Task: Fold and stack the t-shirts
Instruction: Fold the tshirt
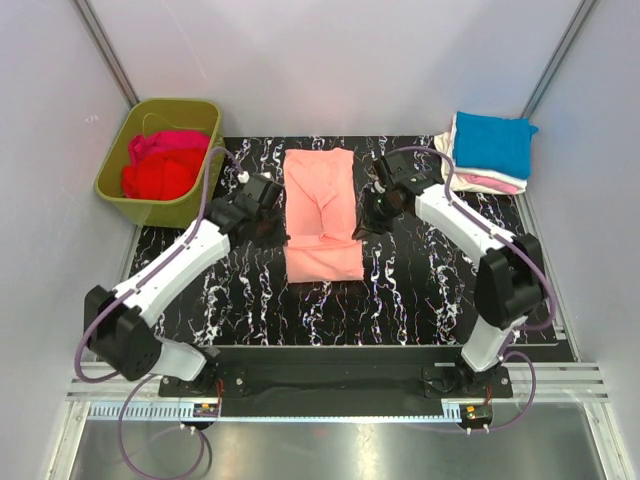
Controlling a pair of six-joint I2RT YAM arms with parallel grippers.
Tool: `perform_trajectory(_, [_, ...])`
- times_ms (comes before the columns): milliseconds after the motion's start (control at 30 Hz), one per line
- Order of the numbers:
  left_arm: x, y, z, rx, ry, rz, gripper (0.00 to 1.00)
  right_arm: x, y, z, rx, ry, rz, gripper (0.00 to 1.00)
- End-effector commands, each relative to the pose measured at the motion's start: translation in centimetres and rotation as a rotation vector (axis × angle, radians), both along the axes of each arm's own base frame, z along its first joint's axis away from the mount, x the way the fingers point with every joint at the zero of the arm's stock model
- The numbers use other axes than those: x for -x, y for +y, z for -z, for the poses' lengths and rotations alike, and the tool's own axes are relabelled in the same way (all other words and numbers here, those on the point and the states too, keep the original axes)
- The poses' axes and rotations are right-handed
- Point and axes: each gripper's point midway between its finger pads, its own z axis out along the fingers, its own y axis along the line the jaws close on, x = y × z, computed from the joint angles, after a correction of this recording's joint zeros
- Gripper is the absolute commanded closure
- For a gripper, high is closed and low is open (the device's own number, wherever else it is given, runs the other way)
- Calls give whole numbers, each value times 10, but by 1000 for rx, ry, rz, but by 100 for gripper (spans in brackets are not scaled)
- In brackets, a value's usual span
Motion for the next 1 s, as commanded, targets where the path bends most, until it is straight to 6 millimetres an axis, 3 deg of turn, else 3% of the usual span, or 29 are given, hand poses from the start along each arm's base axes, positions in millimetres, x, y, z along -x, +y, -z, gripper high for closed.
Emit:
perform_trajectory(0, [-32, -3, -20, 18, -74, 38, 99, -23, 2, -6, -7, -36, -45, 100])
perform_trajectory(133, [-55, -3, -12, -5, -55, 45, 99, -44, 6, 7, 3, -15, -58, 100])
perform_trajectory(167, [-61, 0, -11, -11, -54, 45, 100, -53, 8, 1, -3, -35, -60, 100])
perform_trajectory(233, [-71, -2, -10, -12, -49, 50, 100, -61, 6, 10, 11, -18, -58, 100])
perform_trajectory(267, [-76, 0, -10, -17, -49, 47, 100, -69, 7, 4, 4, -36, -57, 100])
perform_trajectory(467, [-107, 5, -6, -23, -51, 42, 100, -96, 9, 11, 5, -30, -64, 100])
perform_trajectory(967, [-154, 6, 53, -33, 58, 62, 100, -122, 17, 53, -30, 56, -56, 100])
